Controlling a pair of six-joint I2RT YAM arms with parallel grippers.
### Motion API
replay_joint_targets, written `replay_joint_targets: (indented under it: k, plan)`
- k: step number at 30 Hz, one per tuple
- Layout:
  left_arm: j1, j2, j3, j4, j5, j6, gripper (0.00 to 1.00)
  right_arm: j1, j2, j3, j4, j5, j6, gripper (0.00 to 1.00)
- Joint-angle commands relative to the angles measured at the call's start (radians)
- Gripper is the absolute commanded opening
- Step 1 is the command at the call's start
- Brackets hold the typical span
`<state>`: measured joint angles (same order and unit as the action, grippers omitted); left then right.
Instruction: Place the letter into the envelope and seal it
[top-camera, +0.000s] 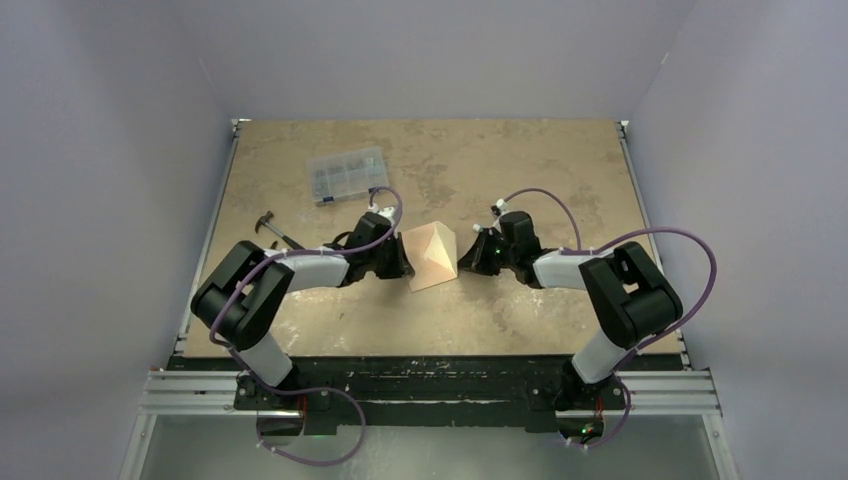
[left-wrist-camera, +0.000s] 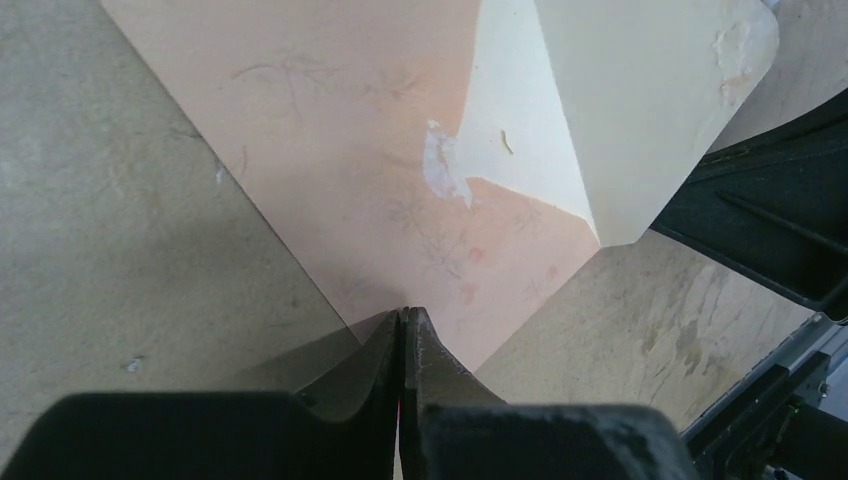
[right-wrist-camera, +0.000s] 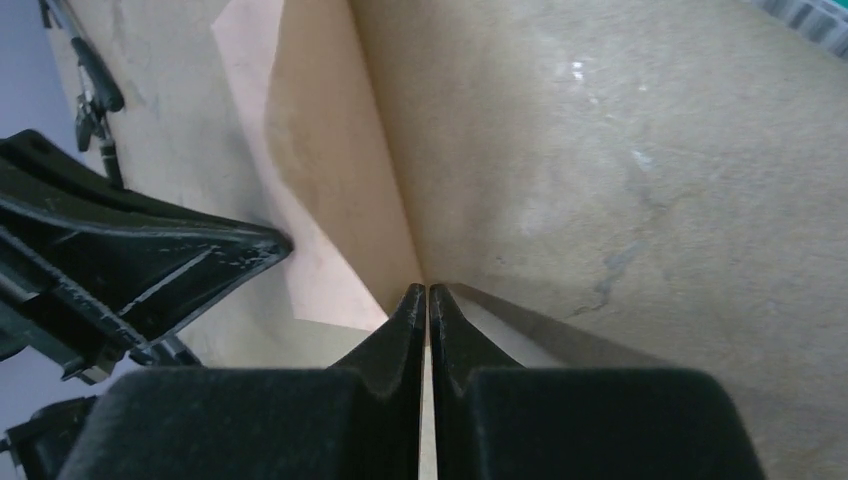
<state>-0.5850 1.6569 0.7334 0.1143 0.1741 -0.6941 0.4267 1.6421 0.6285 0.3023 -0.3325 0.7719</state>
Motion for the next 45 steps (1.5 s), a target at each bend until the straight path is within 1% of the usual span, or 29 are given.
replay_joint_targets:
  k: [1,4,11,21,23,25,28,31,35,40,45]
  plan:
    - [-0.037,0.052,0.017,-0.035,0.004,0.01,0.0,0.009,-0.028,0.0,0.098,-0.072,-0.036,0.05]
    - [-0.065,0.073,0.03,-0.035,0.006,0.012,0.0,0.015,-0.039,-0.007,0.128,-0.08,-0.051,0.05]
    - [-0.116,0.108,0.059,-0.031,0.004,0.006,0.0,0.028,0.013,0.008,0.131,-0.072,-0.076,0.06]
    - [-0.127,0.09,0.044,-0.02,-0.027,-0.013,0.0,0.055,0.052,0.065,0.099,-0.035,-0.095,0.06]
    - [-0.128,0.088,0.047,-0.026,-0.034,-0.014,0.0,0.055,0.012,0.059,0.07,0.007,-0.09,0.06]
    - [-0.127,0.079,0.046,-0.026,-0.038,-0.017,0.0,0.054,-0.09,0.04,0.04,0.083,-0.088,0.05]
    - [-0.128,0.065,0.045,-0.015,-0.034,-0.017,0.0,0.055,-0.218,0.044,-0.061,0.219,-0.088,0.05]
    - [-0.127,0.068,0.052,-0.013,-0.027,-0.013,0.0,0.054,-0.272,0.085,-0.114,0.322,-0.102,0.08]
    - [-0.128,0.087,0.058,-0.014,-0.025,-0.013,0.0,0.052,-0.154,0.216,-0.237,0.381,-0.116,0.08]
    - [-0.127,0.092,0.057,-0.01,-0.026,-0.019,0.0,0.052,-0.038,0.309,-0.248,0.408,-0.087,0.07]
    - [-0.128,0.095,0.056,-0.01,-0.027,-0.02,0.0,0.052,0.044,0.364,-0.234,0.345,-0.087,0.06]
